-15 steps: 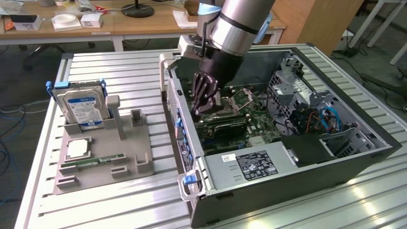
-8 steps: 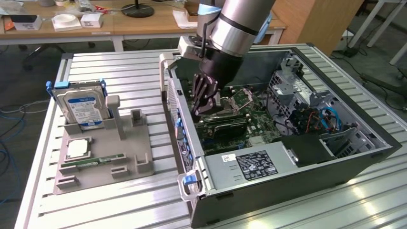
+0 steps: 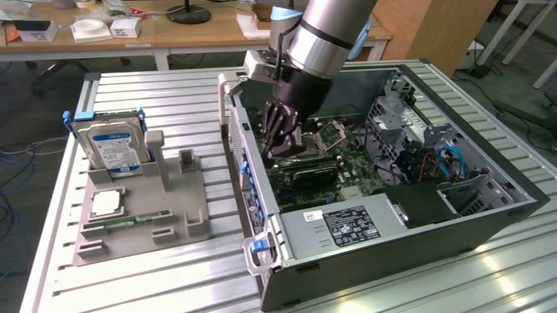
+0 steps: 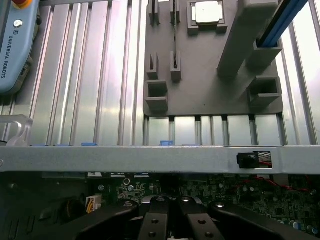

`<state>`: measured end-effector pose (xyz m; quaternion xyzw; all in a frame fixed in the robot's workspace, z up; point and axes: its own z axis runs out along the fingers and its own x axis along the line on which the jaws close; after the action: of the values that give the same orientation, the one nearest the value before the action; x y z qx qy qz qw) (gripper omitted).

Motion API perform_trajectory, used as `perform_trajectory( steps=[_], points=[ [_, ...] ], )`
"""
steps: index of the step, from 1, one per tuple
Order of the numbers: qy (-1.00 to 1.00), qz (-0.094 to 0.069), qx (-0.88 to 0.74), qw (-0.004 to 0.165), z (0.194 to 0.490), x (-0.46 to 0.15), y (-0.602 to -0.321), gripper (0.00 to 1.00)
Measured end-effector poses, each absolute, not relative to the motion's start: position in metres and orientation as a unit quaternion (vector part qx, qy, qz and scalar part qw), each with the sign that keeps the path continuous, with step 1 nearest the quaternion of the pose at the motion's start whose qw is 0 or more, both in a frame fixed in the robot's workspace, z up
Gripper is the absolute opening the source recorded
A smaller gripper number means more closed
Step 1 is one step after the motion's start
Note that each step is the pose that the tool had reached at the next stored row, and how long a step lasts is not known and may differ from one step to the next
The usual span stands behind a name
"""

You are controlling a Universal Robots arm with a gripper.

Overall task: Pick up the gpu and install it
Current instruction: 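Press down on the gpu until it lock into place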

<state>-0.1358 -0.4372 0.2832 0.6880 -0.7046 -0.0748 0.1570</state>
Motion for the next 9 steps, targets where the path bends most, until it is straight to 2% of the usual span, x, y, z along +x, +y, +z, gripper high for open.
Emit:
perform_trajectory(
  steps=[9],
  points=[
    [-0.705, -0.075, 0.688, 0.157, 0.2809, -0.1347, -0.4372, 0.10]
  ],
)
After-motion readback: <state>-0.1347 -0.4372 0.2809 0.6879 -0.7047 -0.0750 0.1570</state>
